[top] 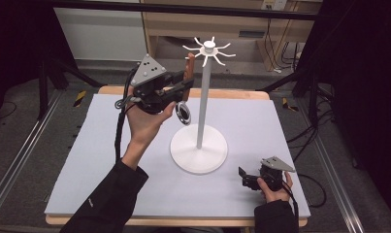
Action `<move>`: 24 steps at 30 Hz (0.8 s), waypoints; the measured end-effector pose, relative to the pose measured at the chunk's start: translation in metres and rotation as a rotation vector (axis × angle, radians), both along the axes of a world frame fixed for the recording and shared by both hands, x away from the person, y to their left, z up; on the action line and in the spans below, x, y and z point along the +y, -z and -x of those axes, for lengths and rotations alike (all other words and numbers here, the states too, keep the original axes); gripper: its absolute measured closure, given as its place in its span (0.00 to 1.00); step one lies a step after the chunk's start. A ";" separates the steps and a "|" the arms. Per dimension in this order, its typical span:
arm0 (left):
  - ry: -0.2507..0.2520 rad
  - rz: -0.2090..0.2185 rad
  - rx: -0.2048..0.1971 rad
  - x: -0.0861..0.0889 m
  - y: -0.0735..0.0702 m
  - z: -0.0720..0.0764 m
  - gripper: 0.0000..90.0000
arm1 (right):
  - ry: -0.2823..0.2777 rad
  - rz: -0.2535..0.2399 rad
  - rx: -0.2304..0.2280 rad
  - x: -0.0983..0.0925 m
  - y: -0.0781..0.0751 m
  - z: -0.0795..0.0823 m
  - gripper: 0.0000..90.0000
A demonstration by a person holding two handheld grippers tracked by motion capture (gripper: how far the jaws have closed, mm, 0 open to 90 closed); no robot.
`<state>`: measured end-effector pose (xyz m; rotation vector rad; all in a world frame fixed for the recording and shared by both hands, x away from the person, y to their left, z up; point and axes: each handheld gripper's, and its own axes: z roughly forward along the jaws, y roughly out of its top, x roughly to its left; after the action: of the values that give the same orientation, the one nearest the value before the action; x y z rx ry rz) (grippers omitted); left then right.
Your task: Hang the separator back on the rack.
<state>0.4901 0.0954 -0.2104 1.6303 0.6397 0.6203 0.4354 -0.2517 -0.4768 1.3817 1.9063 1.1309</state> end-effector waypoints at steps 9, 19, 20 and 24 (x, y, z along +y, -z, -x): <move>-0.001 -0.015 0.021 0.003 0.004 -0.002 0.67 | -0.001 0.004 0.003 0.000 0.000 0.000 0.03; 0.010 -0.030 0.028 0.015 0.015 -0.001 0.57 | 0.000 0.005 0.005 0.000 0.000 0.000 0.03; 0.012 -0.029 0.030 0.016 0.016 -0.001 0.56 | 0.003 0.005 0.005 0.000 0.001 0.000 0.03; 0.033 -0.030 0.058 0.027 0.026 0.002 0.52 | 0.007 0.003 0.005 0.000 0.001 -0.001 0.03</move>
<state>0.4880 0.1219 -0.2360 1.6885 0.6474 0.5624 0.4362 -0.2522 -0.4777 1.3901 1.9040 1.1224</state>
